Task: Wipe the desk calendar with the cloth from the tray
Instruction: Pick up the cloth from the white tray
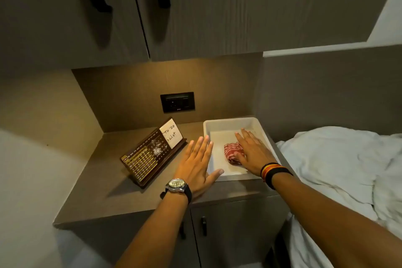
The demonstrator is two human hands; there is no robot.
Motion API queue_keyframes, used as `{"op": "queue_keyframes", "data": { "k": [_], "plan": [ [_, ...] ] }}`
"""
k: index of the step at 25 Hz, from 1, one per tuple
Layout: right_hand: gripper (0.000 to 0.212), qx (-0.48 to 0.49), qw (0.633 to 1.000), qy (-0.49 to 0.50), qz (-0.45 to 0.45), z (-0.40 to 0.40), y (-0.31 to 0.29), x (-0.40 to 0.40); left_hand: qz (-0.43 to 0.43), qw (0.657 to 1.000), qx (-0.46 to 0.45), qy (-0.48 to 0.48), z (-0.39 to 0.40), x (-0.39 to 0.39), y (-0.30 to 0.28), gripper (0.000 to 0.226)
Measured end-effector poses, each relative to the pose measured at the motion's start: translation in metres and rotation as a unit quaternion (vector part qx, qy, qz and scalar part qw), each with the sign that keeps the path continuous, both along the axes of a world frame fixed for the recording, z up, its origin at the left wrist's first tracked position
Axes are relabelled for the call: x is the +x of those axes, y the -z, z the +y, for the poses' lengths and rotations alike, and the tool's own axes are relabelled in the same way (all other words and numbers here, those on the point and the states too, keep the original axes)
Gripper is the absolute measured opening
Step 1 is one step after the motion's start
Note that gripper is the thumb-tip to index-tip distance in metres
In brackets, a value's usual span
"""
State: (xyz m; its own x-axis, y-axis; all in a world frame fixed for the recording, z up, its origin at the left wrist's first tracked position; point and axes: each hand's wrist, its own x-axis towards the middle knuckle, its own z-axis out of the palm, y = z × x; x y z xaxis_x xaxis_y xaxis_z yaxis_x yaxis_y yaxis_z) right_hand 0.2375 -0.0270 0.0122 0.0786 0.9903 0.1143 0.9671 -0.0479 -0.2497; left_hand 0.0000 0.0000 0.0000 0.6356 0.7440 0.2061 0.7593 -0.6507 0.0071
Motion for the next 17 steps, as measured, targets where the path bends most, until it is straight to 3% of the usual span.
{"op": "queue_keyframes", "data": {
  "k": [7, 14, 17],
  "plan": [
    [0.083, -0.156, 0.986, -0.061, 0.016, 0.046, 0.031, 0.004, 0.044, 0.996, -0.065, 0.033, 0.018, 0.007, 0.023, 0.095],
    [0.071, -0.136, 0.99, -0.02, 0.014, 0.059, 0.047, -0.005, 0.04, 0.992, -0.104, 0.059, 0.023, -0.001, 0.033, 0.095],
    [0.052, -0.09, 0.995, 0.016, 0.035, 0.061, 0.045, -0.01, 0.049, 0.991, -0.097, 0.078, 0.029, -0.009, 0.026, 0.096]
  ]
}}
